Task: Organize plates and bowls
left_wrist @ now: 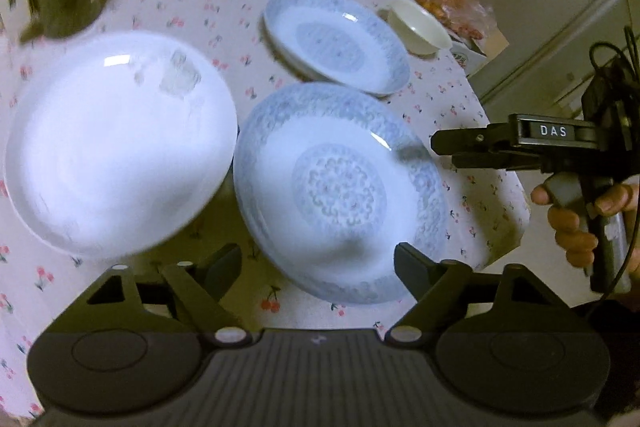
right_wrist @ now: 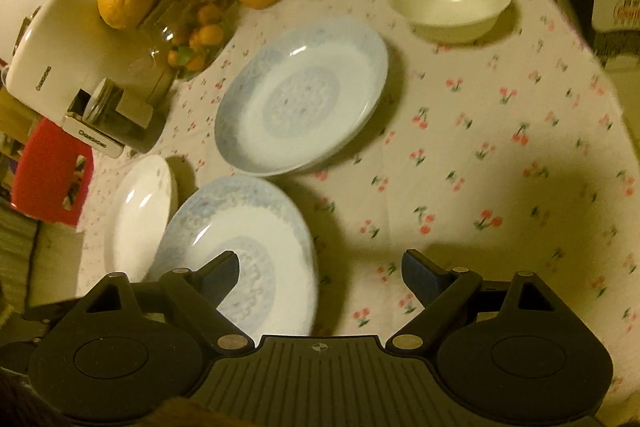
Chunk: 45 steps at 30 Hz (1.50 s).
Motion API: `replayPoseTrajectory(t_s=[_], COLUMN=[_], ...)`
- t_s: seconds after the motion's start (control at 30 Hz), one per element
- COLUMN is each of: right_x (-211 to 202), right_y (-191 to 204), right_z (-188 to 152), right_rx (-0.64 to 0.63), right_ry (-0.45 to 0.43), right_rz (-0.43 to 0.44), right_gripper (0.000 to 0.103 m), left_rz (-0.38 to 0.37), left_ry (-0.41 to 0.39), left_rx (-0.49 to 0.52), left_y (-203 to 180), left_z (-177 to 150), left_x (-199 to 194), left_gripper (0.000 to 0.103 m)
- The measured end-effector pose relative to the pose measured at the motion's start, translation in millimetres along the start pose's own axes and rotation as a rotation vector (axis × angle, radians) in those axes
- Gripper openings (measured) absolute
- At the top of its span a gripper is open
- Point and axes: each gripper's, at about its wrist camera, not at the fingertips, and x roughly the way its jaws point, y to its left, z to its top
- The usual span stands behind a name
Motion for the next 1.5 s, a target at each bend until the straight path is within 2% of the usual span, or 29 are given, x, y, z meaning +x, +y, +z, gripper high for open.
replayPoseTrajectory(t_s=[0.17,0.37,0.4,0.47,0.53,0.6,0.63,0.77,1.03,1.2,1.5], right_x=[5.6,10.9,12.5,15.6,18.3,20.1,20.9,23.5,25.0,22.1,15.1], right_y=[0.8,1.9,2.2,3.8,5.8,7.6,7.7,7.8,4.4,12.4,7.9], right_z=[-0.1,-1.0,-1.7,-3.1,-4.3,-6.4,-6.9,-7.6,-6.8,-10.0,-6.8], right_rx=[0.034,0.056,0.058,0.053,0.040,0.028,0.024,0.023,0.002,-0.068,-0.033], right_ry=[0.019,0.031,0.034,0.044,0.055,0.059,0.062,0.057,0.046,0.034,0.044], right_rz=[0.017,0.042,0.044,0.044,0.047,0.043,0.040,0.027,-0.006,-0.036,-0.008], right_gripper=[0.090,0.089,0.087,0.073,0.055,0.044,0.038,0.029,0.013,0.011,0.011], left_rz=[-0.043,-0.005,0.005,0.011,0.008,0.013,0.015,0.035,0.057,0.079,0.064], left_ry=[0.028,-0.005,-0.009,-0.015,-0.025,-0.032,-0.034,-0.038,-0.065,-0.075,-0.070], left_rx=[-0.063,-0.075,-0.078,-0.090,-0.096,-0.087,-0.082,-0.081,-0.083,-0.042,-0.037], left_y=[9.4,13.4,14.6,16.4,17.9,18.7,19.0,20.6,24.5,20.6,19.8], left_z=[-4.2,-5.1,-4.9,-4.8,-4.7,-4.9,-5.3,-6.2,-5.8,-7.8,-3.9], left_x=[7.1,9.8,10.1,11.5,11.0,11.2,11.8,13.6,15.1,13.7,11.5], left_gripper=[0.065,0.053,0.051,0.045,0.040,0.035,0.029,0.018,0.015,0.014,0.014])
